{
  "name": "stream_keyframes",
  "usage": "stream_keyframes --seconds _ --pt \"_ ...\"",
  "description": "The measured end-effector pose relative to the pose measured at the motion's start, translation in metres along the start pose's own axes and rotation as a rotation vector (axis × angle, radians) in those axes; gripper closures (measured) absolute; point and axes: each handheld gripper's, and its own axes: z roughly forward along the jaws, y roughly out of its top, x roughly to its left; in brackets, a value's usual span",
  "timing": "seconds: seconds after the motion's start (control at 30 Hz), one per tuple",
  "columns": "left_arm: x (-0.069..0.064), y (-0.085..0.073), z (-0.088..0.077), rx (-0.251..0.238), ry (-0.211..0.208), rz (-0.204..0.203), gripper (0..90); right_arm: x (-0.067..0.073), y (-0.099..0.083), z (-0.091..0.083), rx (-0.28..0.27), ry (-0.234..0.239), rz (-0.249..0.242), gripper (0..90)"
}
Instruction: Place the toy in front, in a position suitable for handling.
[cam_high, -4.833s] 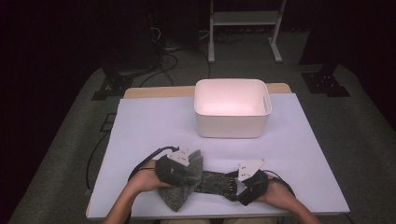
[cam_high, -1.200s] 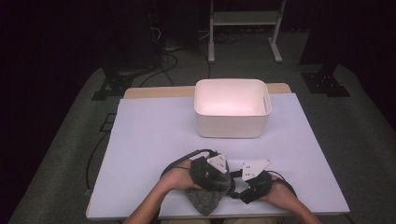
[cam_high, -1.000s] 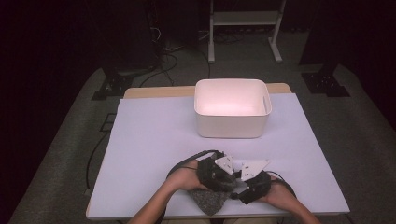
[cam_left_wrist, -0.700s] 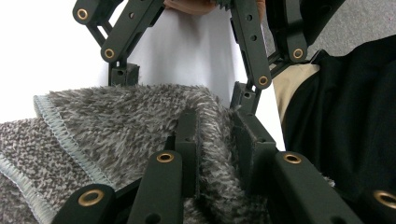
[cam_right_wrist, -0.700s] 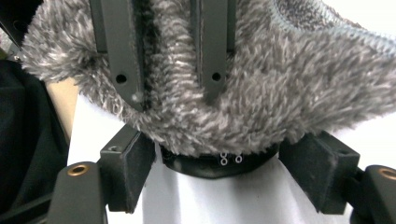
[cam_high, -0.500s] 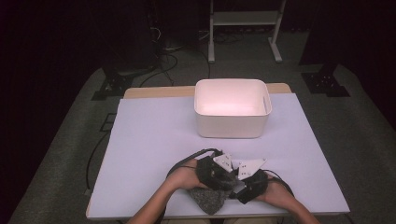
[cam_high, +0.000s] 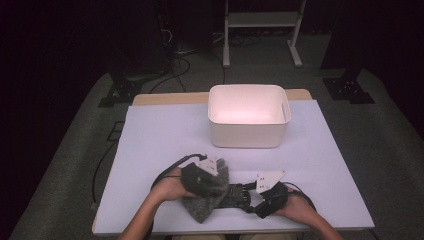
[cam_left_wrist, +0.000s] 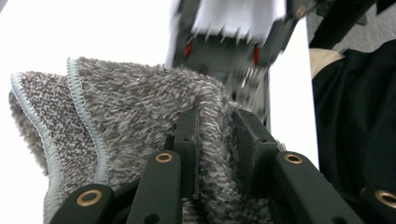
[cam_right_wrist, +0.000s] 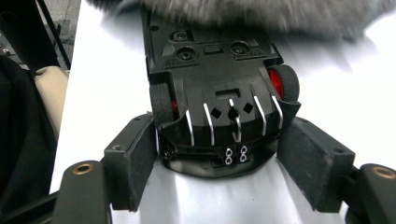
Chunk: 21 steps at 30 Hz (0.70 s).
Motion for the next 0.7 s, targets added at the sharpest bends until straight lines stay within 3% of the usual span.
stream_keyframes --seconds 0.07,0.17,0.43,0.6,0.7 --pt "0.003 -0.014 -0.008 -0.011 0.017 -0.031 71.3 -0.001 0.0 0.0 -0.004 0.004 0.001 27.3" --pt "0.003 -0.02 -0.009 -0.028 0.016 -0.054 70.8 -0.001 0.001 0.0 -0.003 0.0 0.002 26.8" --pt "-0.001 -0.007 0.006 -0.016 -0.004 -0.012 70.4 -0.006 0.0 0.0 0.006 0.007 0.047 24.5" --pt "-0.003 -0.007 0.007 -0.015 -0.006 0.002 70.5 -0.011 0.003 -0.004 0.009 0.058 0.089 24.4" --pt "-0.003 -0.008 0.007 -0.018 -0.007 0.004 70.5 -0.017 0.011 -0.006 -0.001 0.08 0.087 21.9"
